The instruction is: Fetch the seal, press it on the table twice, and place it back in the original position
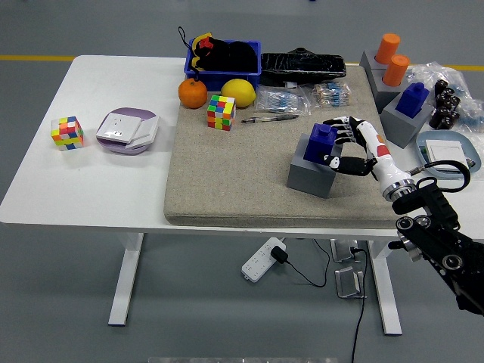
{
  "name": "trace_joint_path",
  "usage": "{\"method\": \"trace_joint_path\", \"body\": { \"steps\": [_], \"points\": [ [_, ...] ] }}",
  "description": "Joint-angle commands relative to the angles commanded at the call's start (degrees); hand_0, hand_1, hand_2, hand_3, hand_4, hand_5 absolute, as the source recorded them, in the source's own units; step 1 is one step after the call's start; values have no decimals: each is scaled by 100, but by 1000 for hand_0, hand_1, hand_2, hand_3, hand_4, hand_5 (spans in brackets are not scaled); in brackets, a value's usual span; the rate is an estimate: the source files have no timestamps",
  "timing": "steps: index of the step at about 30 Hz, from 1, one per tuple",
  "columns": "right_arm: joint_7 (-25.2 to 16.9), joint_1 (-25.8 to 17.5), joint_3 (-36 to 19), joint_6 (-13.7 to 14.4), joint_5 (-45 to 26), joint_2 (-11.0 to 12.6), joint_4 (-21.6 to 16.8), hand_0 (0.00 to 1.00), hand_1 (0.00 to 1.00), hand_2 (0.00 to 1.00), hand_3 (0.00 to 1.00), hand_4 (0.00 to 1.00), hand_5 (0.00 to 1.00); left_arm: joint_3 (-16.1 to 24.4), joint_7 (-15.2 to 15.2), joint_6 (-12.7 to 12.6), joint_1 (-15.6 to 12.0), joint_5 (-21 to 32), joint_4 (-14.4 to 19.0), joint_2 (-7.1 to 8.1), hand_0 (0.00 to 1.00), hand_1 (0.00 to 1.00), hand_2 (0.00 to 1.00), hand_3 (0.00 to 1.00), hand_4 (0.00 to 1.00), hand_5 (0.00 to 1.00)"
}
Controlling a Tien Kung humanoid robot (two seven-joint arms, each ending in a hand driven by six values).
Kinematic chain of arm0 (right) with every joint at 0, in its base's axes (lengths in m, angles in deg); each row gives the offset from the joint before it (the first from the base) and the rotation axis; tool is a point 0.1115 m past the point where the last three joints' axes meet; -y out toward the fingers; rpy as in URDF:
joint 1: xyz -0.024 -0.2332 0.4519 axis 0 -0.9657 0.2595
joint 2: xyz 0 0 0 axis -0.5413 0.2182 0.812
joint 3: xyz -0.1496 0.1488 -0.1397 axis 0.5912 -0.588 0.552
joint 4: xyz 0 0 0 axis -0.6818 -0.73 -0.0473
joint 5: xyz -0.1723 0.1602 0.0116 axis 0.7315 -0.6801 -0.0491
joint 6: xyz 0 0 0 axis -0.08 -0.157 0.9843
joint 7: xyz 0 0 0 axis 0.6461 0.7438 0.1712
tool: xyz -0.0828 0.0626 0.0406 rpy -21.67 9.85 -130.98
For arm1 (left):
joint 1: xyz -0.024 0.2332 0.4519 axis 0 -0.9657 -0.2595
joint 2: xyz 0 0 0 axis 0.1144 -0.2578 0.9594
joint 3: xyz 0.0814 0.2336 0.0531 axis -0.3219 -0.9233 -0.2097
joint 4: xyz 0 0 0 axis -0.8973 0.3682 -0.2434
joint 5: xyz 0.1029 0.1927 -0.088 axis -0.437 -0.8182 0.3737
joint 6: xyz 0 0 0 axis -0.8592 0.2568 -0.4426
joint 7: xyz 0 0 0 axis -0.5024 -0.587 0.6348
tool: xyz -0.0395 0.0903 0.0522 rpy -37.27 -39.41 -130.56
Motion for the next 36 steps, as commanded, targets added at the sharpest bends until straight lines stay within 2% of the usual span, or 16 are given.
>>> {"method": "trace_joint_path", "body": {
  "steps": [3,4,9,10,13,19,26,30,36],
  "points": [
    [-32,-7,29,53,-28,-4,-15,587,480,478,532,772,2,3,-1,-1,-2,0,1,1,720,693,682,718,646,219],
    [-45,-12,36,76,-39,-3,-28,559,428,433,475,753,2,7,-1,0,-5,-1,2,0,721,694,682,718,646,220],
    [-45,-30,-11,114,-51,22,-138,559,428,433,475,753,2,4,1,2,-4,3,1,2,721,694,682,718,646,220],
    [-43,-45,-50,117,-39,27,-181,546,402,408,438,723,2,5,0,0,-4,5,0,2,720,694,684,717,647,220],
    [-37,-91,-193,126,17,44,-326,546,402,408,438,723,2,6,0,0,-4,7,-2,4,720,694,684,717,647,220],
    [62,-232,-631,93,285,165,-857,550,405,409,440,715,2,27,-2,0,-10,2,-3,4,721,694,683,717,647,220],
    [148,-636,-1291,44,590,435,-1414,552,408,411,441,706,2,55,-7,-3,-19,-12,-2,1,720,694,684,717,646,221],
    [150,-926,-1698,39,627,599,-1411,551,407,410,442,704,2,53,-3,-2,-44,-5,-14,-5,721,694,684,718,646,221],
    [43,-1232,-2061,81,452,684,-1057,552,406,410,441,699,2,71,-2,-2,-42,-14,-21,-18,721,694,683,717,646,221]
  ]
}}
